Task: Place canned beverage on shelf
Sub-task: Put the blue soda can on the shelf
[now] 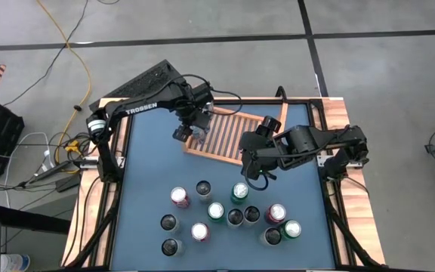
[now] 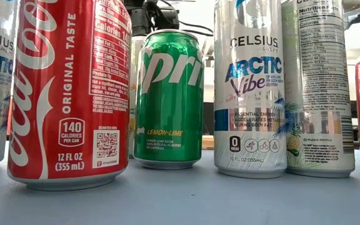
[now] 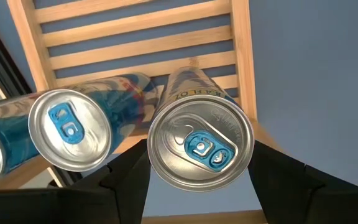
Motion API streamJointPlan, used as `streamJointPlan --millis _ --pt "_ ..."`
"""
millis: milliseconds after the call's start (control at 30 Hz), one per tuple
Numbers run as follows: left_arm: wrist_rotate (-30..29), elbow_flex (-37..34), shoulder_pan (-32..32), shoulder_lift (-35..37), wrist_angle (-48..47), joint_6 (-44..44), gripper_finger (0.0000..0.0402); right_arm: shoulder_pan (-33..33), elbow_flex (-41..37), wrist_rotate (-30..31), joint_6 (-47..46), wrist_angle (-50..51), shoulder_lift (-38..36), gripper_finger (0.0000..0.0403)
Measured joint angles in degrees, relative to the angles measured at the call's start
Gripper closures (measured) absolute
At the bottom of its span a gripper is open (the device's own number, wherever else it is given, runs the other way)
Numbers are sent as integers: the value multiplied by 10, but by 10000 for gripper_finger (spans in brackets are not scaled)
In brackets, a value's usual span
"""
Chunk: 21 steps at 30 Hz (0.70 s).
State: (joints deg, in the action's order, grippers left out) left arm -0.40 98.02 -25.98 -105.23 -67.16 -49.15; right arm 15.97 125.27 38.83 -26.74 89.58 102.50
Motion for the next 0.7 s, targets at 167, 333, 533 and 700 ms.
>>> streamJointPlan --millis 167,333,533,700 --pt "11 0 -1 0 -4 -9 175 0 0 0 1 0 0 111" --pt "12 0 2 0 -11 -18 170 0 0 0 2 0 0 111" --pt "11 0 2 0 -10 -18 159 0 0 0 2 0 0 111" --pt "10 0 2 0 -10 -17 158 0 0 0 2 0 0 111"
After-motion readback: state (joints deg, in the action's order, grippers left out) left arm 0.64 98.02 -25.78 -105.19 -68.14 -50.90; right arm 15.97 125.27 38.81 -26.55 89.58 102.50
